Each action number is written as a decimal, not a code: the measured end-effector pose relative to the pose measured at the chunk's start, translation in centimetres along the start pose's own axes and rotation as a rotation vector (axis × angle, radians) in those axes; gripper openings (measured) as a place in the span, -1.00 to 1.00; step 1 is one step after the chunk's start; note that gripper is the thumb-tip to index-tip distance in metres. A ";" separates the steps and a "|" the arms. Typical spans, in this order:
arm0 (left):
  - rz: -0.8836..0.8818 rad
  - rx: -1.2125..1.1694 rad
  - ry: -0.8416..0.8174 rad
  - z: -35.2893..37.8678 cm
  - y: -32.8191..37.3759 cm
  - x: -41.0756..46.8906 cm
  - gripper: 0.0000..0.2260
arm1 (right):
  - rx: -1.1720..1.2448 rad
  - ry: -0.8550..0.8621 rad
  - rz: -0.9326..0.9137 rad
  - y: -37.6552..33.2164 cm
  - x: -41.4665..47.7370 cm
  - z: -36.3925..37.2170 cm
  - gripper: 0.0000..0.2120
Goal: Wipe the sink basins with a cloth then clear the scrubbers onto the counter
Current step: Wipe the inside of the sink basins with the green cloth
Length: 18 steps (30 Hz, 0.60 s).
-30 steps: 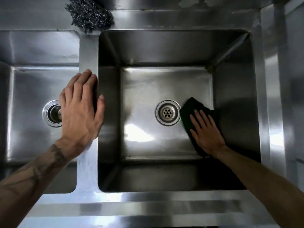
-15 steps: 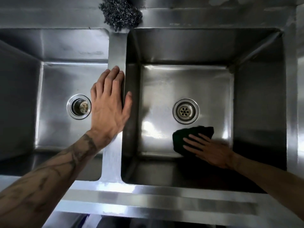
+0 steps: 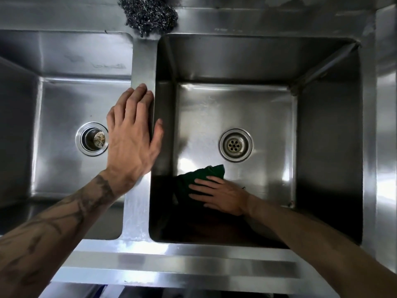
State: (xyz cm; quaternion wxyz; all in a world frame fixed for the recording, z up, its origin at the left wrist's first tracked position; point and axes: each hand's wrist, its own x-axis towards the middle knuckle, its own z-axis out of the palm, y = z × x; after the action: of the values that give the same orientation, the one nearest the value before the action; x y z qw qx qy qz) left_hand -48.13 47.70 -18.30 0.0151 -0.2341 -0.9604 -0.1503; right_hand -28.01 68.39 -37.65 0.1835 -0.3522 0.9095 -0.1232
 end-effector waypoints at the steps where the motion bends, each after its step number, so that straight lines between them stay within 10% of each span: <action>1: 0.002 0.001 0.001 0.0 0.0 0.0 -0.51 | -0.004 -0.008 0.019 0.5 -1.2 0.2 -0.51; 18: 0.010 -0.016 0.006 0.1 -0.1 0.1 -0.46 | -0.089 -0.117 0.261 3.7 -6.7 -1.8 -0.33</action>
State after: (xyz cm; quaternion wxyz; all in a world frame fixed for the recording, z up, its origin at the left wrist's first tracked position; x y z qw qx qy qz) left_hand -48.26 47.65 -18.39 0.0171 -0.2387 -0.9579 -0.1585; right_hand -26.37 75.86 -35.72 0.2349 -0.2454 0.9398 -0.0371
